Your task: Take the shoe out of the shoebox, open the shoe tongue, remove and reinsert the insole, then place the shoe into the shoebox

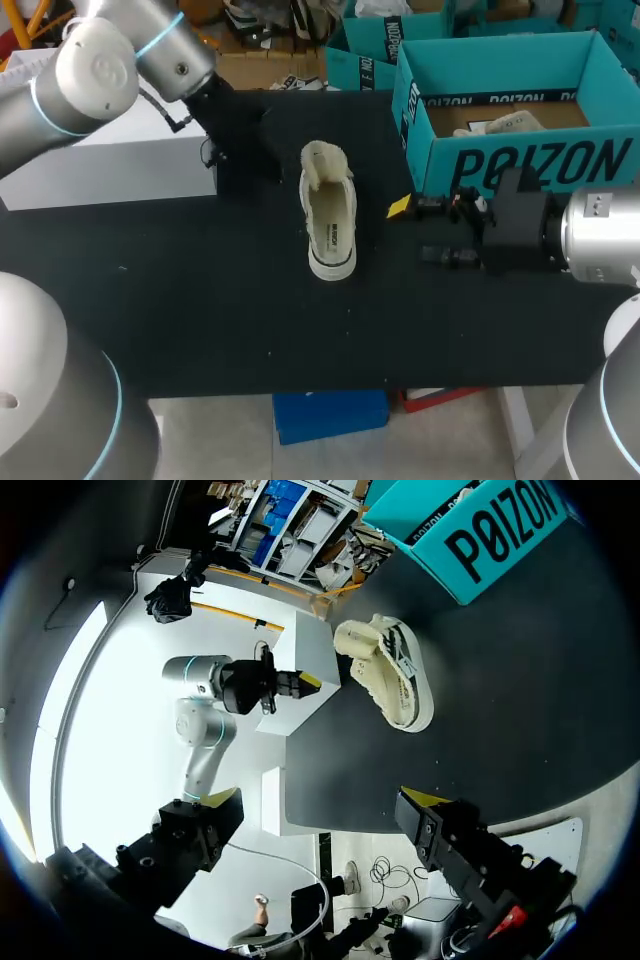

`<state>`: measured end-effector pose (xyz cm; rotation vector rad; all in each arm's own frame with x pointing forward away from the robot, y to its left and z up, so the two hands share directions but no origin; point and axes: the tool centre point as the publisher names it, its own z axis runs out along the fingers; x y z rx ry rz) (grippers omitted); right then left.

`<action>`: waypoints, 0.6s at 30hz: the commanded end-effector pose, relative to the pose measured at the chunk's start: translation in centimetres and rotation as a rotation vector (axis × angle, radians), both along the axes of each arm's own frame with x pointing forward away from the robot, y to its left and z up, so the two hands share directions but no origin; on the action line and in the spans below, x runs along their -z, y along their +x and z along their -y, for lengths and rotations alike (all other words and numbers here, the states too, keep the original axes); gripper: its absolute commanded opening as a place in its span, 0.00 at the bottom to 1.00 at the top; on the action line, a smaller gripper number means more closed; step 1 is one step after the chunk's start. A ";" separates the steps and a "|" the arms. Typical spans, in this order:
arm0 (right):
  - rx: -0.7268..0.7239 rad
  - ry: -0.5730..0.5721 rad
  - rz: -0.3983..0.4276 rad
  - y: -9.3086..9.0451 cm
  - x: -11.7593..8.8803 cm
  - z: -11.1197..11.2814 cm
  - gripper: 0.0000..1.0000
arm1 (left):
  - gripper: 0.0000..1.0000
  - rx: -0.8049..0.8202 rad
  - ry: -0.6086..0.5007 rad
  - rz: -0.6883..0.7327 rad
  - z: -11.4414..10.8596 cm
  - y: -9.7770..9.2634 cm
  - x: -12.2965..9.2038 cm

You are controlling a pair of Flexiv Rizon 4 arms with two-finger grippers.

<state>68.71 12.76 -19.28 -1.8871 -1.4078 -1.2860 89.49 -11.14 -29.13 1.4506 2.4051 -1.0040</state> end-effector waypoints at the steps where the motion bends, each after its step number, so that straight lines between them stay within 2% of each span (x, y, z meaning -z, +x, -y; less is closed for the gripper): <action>1: 0.001 -0.001 0.000 0.0 0.0 -0.1 1.00 | 0.00 -0.231 -0.174 0.075 -3.4 -2.4 -0.6; 7: 0.001 -0.001 0.000 0.0 0.0 -0.1 1.00 | 0.00 -0.343 -0.179 0.040 -6.5 -3.9 -1.6; 9: 0.001 -0.001 0.000 0.0 0.0 -0.1 1.00 | 0.00 -0.364 -0.173 0.035 -7.4 -3.9 -1.7; 11: 0.001 -0.001 0.000 0.0 0.0 -0.1 1.00 | 0.00 -0.385 -0.171 0.028 -7.8 -4.8 -2.0; 18: 0.001 -0.001 0.000 0.0 0.0 -0.1 1.00 | 0.00 -0.447 -0.151 0.015 -10.5 -5.2 -1.5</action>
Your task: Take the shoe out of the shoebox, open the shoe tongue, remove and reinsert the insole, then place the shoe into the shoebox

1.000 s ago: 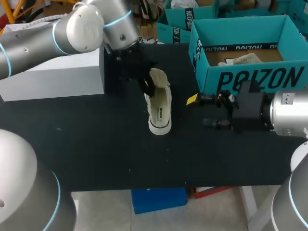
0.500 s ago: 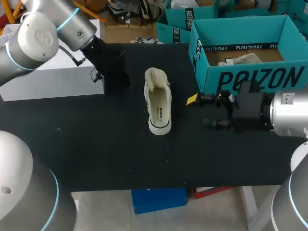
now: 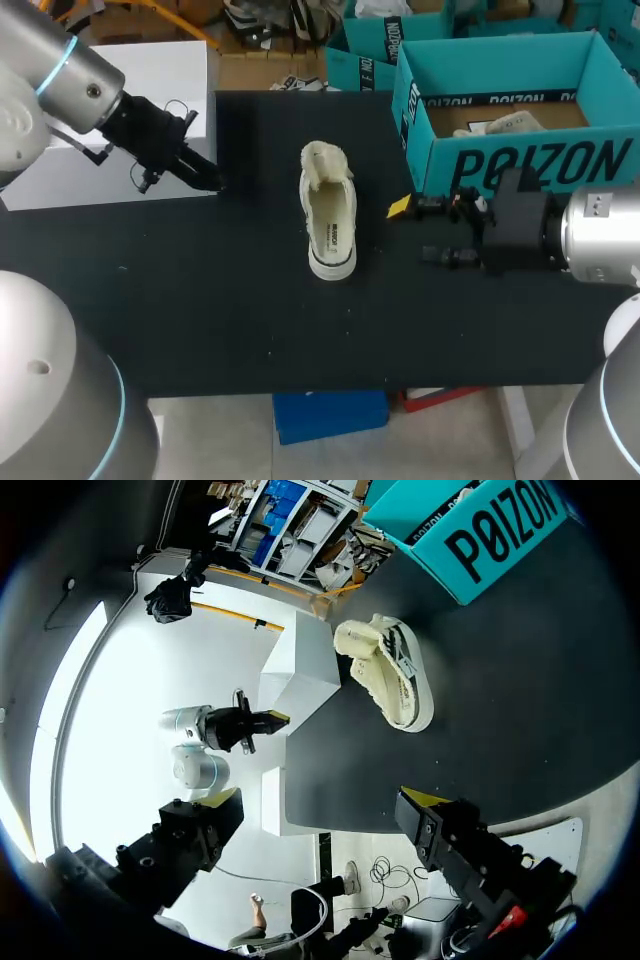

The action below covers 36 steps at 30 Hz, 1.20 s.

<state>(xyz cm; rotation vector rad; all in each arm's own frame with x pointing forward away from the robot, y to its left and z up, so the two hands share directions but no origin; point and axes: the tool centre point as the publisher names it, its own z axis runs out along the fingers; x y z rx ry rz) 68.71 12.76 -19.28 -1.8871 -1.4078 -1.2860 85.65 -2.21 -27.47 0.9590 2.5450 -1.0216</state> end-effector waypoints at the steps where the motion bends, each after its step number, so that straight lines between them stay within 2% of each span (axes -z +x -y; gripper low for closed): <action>1: 0.001 -0.001 0.000 0.0 0.0 -0.1 1.00 | 0.02 -0.116 -0.091 0.095 -1.9 -1.3 0.3; 3: 0.001 -0.001 0.000 0.0 0.0 -0.1 1.00 | 0.04 -0.128 -0.090 0.089 -2.3 -1.2 0.4; 5: 0.001 -0.001 0.000 0.0 0.0 -0.1 1.00 | 0.16 -0.142 -0.096 0.078 -2.6 -1.0 0.6; 7: 0.001 -0.001 0.000 0.0 0.0 -0.1 1.00 | 0.15 -0.146 -0.108 0.064 -2.7 -0.9 0.6; 9: 0.001 -0.001 0.000 0.0 0.0 -0.1 1.00 | 0.07 -0.145 -0.153 0.027 -2.8 -0.7 0.6; 11: 0.001 -0.001 0.000 0.0 0.0 -0.1 1.00 | 0.08 -0.145 -0.142 0.028 -2.8 -0.4 0.7; 12: 0.001 -0.001 0.000 0.0 0.0 -0.1 1.00 | 0.13 -0.143 -0.148 0.029 -2.7 -0.4 0.7; 13: 0.001 -0.001 0.000 0.0 0.0 -0.1 1.00 | 0.23 -0.142 -0.147 0.028 -2.6 -0.4 0.6; 14: 0.001 -0.001 0.000 0.0 0.0 -0.1 1.00 | 0.42 -0.143 -0.145 0.027 -2.5 -0.4 0.6; 15: 0.001 -0.001 0.000 0.0 0.0 -0.1 1.00 | 0.95 -0.144 -0.143 0.026 -2.5 -0.4 0.6; 16: 0.001 -0.001 0.000 0.0 0.0 -0.1 1.00 | 1.00 -0.147 -0.143 0.028 -2.4 -0.4 0.5; 28: 0.001 -0.001 0.000 0.0 0.0 -0.1 1.00 | 1.00 -0.147 -0.143 0.028 -2.4 -0.4 0.5; 33: -0.119 -0.068 -0.025 3.4 -1.4 -0.4 1.00 | 1.00 -0.147 -0.143 0.028 -2.4 -0.4 0.5; 36: -0.206 -0.201 -0.086 5.6 -2.0 -0.6 1.00 | 1.00 -0.147 -0.143 0.028 -2.4 -0.4 0.5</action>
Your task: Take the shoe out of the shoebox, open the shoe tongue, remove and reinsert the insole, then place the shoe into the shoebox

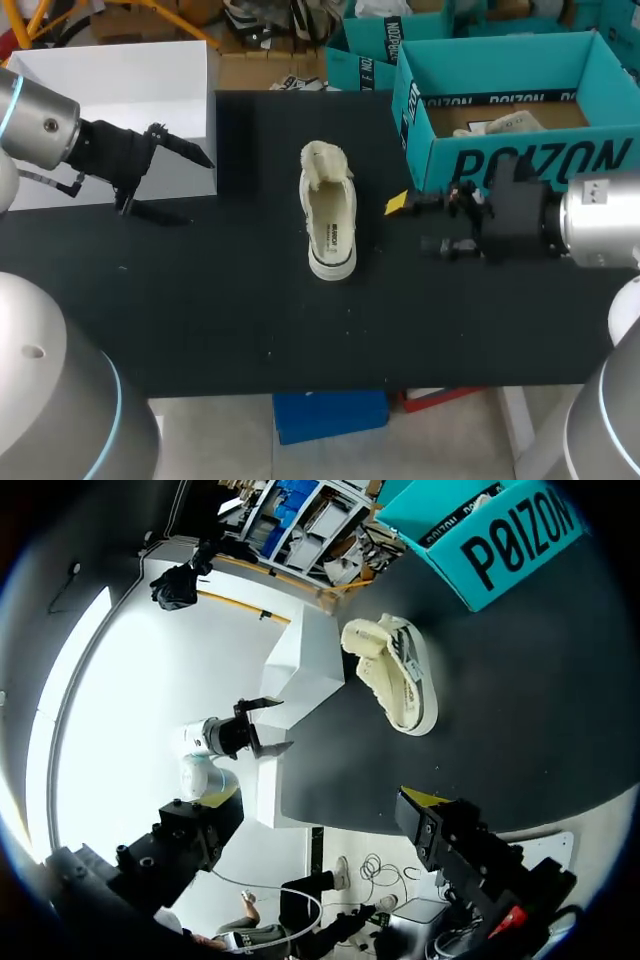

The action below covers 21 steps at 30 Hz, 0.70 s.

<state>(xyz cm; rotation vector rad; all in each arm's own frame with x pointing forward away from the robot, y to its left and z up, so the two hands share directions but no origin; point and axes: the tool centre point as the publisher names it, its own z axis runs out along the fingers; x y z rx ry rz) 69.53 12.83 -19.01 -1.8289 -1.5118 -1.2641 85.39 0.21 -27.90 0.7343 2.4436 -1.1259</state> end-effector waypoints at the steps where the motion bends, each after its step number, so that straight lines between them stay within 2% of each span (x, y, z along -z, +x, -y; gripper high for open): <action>1: -0.147 -0.193 -0.115 5.5 -2.0 -0.6 1.00 | 1.00 -0.003 0.001 0.005 0.0 -0.1 0.1; 3: -0.183 -0.273 -0.131 7.2 -2.6 -0.7 1.00 | 1.00 -0.003 0.001 0.005 0.0 -0.1 0.1; 9: -0.257 -0.437 -0.180 10.3 -2.8 -0.9 1.00 | 1.00 -0.003 0.001 0.005 0.0 -0.1 0.1; 21: -0.353 -0.788 -0.243 13.9 -1.3 -2.6 1.00 | 1.00 -0.003 0.001 0.005 0.0 -0.1 0.1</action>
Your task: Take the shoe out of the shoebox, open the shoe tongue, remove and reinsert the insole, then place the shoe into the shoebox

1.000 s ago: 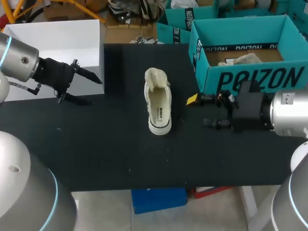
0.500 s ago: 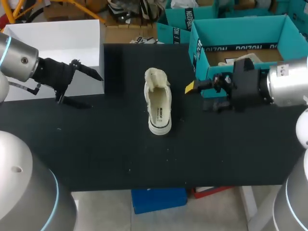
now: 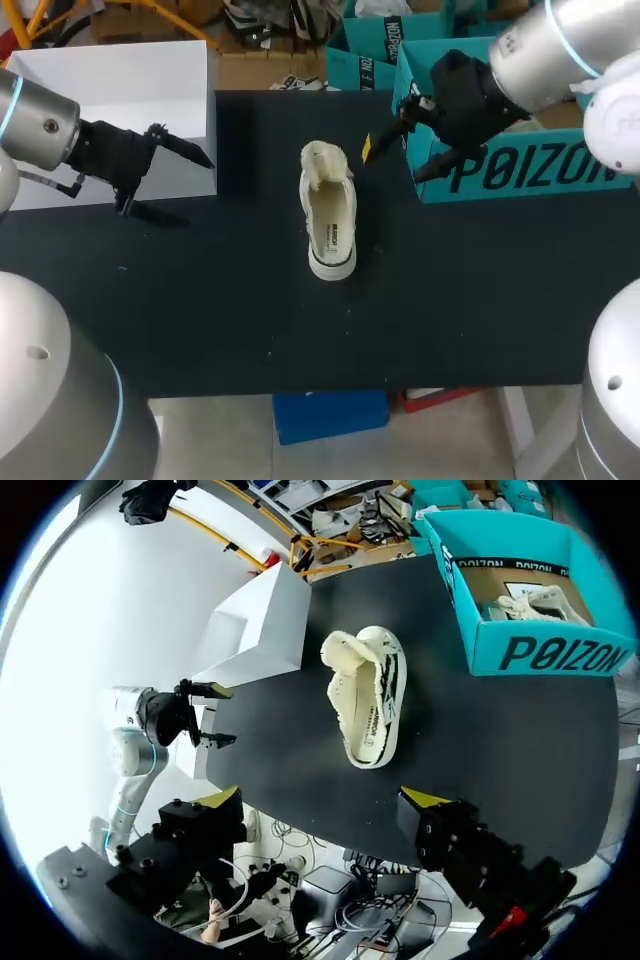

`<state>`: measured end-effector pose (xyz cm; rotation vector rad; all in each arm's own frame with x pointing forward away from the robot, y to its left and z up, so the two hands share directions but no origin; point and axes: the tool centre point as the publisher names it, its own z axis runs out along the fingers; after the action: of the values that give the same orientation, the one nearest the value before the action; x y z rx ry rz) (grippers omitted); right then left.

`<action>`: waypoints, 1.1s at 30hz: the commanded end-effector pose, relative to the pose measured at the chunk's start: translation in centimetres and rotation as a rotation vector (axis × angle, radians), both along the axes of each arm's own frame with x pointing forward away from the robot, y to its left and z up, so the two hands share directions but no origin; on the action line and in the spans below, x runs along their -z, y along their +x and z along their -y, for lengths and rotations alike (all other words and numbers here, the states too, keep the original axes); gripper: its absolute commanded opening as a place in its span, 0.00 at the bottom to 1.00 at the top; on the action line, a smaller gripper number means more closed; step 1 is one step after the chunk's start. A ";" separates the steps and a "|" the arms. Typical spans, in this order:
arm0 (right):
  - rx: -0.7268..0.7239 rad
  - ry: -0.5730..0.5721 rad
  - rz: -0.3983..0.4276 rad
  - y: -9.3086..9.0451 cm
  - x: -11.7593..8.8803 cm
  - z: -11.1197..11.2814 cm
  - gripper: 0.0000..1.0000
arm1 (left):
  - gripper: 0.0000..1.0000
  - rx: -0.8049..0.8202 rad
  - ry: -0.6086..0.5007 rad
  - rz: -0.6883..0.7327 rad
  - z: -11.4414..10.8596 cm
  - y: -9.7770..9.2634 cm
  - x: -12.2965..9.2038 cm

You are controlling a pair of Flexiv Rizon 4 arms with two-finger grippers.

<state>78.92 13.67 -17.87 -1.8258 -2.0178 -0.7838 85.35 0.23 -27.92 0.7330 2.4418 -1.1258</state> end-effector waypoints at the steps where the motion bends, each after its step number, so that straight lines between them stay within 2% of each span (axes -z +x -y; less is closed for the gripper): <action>1: -0.087 -0.408 -0.139 4.7 0.0 -1.9 1.00 | 1.00 -0.002 0.002 0.004 0.0 -0.1 0.1; 4: -0.092 -0.505 -0.134 5.0 0.5 -2.2 1.00 | 1.00 -0.002 0.002 0.004 0.0 -0.1 0.1; 6: -0.086 -0.529 -0.131 5.1 0.8 -2.5 1.00 | 1.00 -0.002 0.002 0.004 0.0 -0.1 0.1; 23: -0.086 -0.529 -0.131 5.1 0.8 -2.5 1.00 | 1.00 -0.002 0.002 0.004 0.0 -0.1 0.1; 33: -0.131 -0.534 -0.140 6.6 2.7 -3.1 1.00 | 1.00 -0.002 0.002 0.004 0.0 -0.1 0.1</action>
<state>84.86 16.26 -19.97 -1.9176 -2.3801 -0.0884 85.31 0.22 -27.90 0.7330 2.4425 -1.1244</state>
